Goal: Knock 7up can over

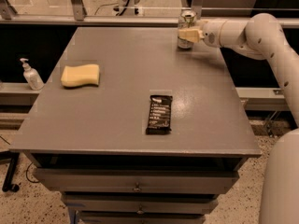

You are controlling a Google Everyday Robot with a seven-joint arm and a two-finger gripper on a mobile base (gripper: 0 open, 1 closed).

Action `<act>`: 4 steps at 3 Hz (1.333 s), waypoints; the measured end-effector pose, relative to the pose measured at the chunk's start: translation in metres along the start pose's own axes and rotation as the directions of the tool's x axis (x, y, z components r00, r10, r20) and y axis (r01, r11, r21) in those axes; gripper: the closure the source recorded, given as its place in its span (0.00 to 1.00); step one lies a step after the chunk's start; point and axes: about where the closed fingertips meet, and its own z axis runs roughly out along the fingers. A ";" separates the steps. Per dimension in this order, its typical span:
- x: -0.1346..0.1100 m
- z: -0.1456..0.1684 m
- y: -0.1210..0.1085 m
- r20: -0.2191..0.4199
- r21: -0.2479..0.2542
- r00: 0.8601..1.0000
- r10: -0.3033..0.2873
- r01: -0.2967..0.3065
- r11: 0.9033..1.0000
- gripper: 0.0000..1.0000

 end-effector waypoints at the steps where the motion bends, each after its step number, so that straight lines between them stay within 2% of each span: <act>1: -0.010 -0.027 0.004 0.000 -0.027 0.999 0.051 -0.051 0.998 0.87; 2: -0.023 -0.048 0.007 -0.029 -0.083 0.999 0.043 -0.046 0.995 1.00; 3: -0.045 -0.077 0.011 -0.091 -0.144 0.992 -0.082 0.068 0.987 1.00; 4: -0.057 -0.101 0.022 -0.181 -0.218 0.947 -0.264 0.224 0.950 1.00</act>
Offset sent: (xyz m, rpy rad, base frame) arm -0.0684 -0.0528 0.0732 -0.0362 0.1019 0.1971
